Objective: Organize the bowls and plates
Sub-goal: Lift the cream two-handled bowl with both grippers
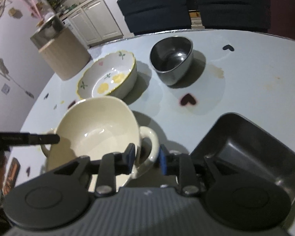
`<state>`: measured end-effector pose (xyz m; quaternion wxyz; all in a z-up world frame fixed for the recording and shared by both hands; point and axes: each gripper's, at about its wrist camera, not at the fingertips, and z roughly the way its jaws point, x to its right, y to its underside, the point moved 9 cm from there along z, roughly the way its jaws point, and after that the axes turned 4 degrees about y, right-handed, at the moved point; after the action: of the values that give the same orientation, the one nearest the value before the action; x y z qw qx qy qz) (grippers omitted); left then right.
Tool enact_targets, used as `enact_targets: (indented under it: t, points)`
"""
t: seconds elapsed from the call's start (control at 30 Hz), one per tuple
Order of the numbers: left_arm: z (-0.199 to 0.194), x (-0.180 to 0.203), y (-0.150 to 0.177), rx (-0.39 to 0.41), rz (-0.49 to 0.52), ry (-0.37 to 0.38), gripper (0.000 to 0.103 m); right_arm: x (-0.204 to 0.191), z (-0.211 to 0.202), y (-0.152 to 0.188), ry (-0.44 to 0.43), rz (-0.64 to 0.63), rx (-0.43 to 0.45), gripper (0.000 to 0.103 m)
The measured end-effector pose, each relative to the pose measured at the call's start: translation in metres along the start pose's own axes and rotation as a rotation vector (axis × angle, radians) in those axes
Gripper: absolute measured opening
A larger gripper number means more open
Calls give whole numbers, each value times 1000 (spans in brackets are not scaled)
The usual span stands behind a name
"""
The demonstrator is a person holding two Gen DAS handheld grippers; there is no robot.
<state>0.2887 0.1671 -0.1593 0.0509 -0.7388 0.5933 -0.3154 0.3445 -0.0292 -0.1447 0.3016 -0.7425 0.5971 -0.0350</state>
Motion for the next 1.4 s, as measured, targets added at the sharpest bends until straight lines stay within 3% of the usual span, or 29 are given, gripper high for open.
enact_targets:
  t: [0.23, 0.57, 1.4]
  points:
    - [6, 0, 2, -31, 8, 13, 27, -1, 9, 1, 16, -1, -3, 36]
    - [15, 3, 8, -63, 18, 20, 24, -2, 11, -1, 2, 32, -52, 31]
    - [22, 4, 8, -53, 44, 17, 24, -8, 15, -1, 42, -8, -73, 33]
